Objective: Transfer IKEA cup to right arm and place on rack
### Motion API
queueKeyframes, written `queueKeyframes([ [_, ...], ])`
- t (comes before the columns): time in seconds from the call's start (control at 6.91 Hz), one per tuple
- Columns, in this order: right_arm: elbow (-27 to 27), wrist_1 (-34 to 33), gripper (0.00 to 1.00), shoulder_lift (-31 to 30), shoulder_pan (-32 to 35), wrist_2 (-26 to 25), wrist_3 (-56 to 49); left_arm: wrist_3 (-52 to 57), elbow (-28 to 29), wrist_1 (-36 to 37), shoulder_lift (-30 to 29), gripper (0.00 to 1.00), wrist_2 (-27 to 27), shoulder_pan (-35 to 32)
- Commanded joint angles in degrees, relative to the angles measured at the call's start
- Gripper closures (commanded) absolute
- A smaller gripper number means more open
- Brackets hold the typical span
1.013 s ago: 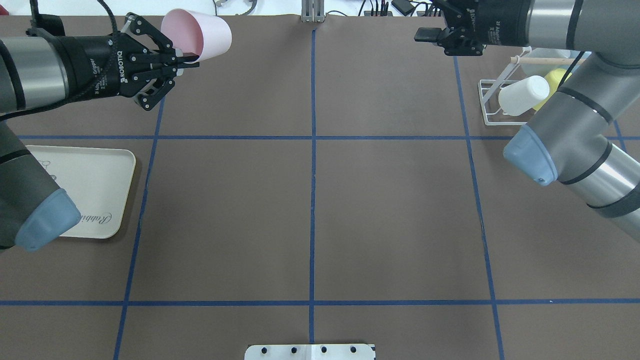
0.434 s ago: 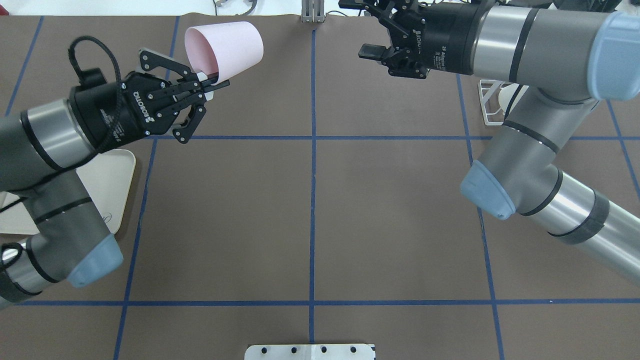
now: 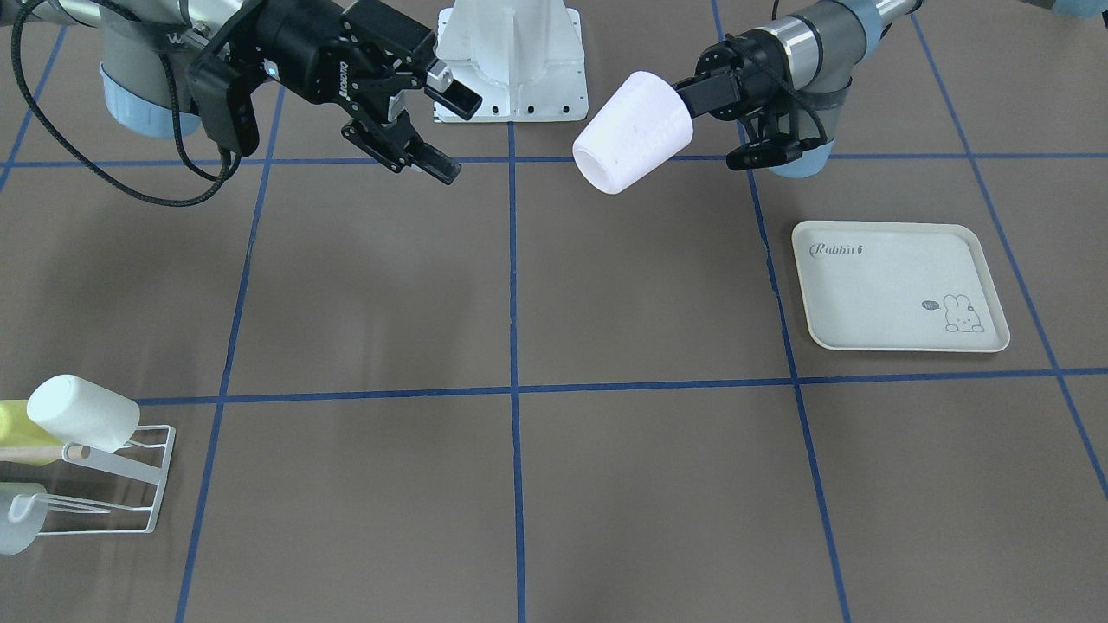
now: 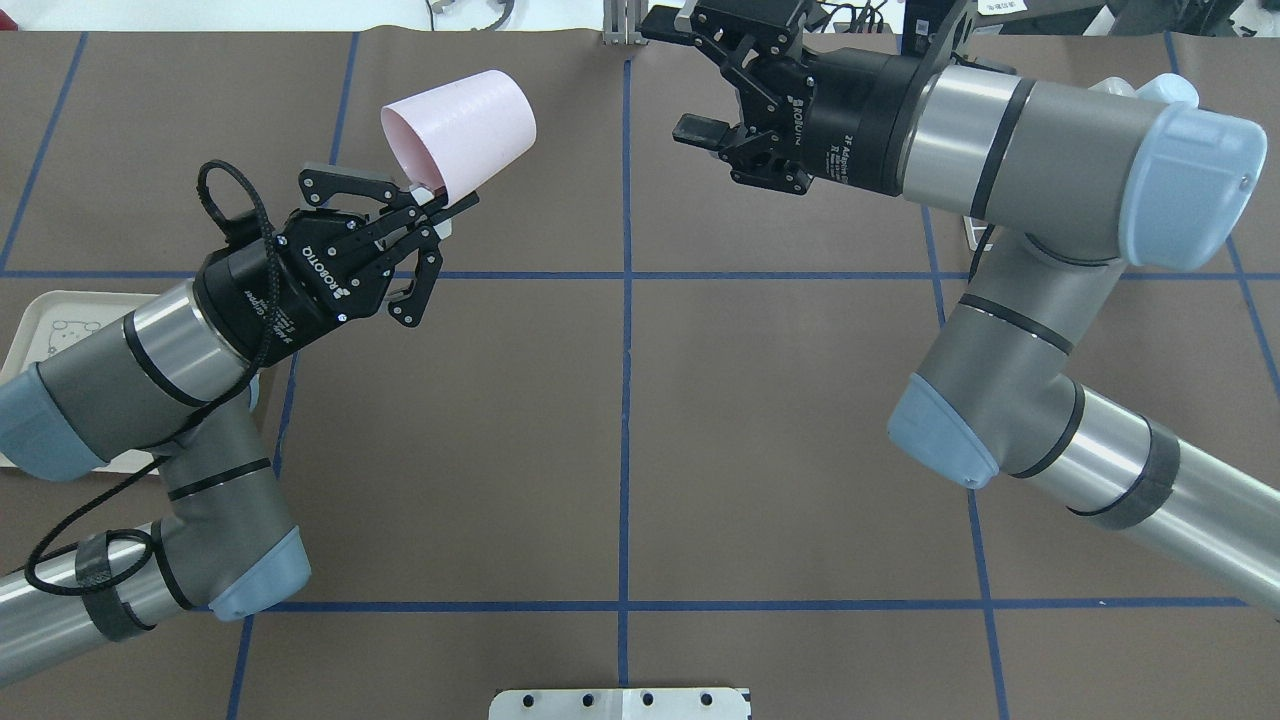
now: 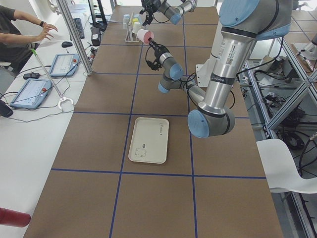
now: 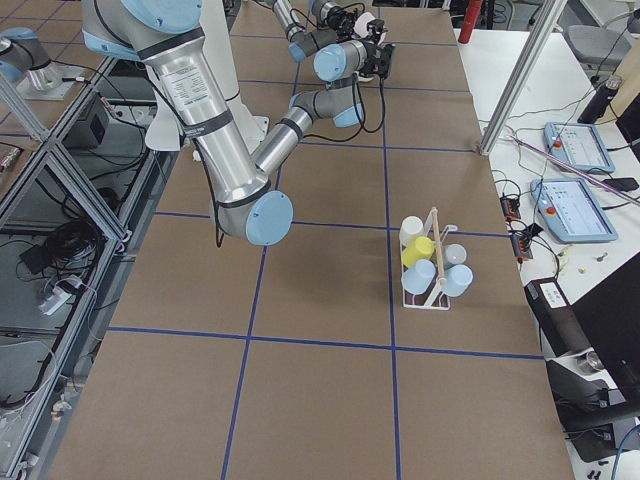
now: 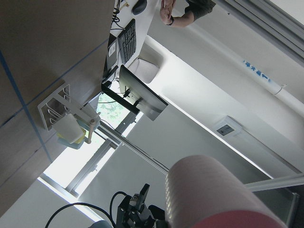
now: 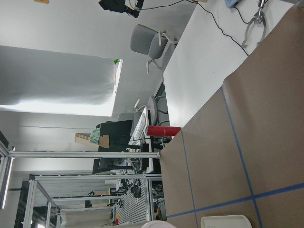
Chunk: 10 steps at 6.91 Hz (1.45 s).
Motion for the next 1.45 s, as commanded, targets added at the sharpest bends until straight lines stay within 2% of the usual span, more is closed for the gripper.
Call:
queueKeyframes([
  [0.0, -0.3, 0.5, 0.00, 0.7, -2.7, -3.7, 0.3, -0.1, 0.8, -1.6, -2.4, 1.00, 1.7, 1.4],
  [1.3, -0.2, 0.6, 0.00, 1.0, -5.6, -4.1, 0.2, 0.6, 1.5, -0.7, -5.8, 1.00, 5.2, 6.5],
])
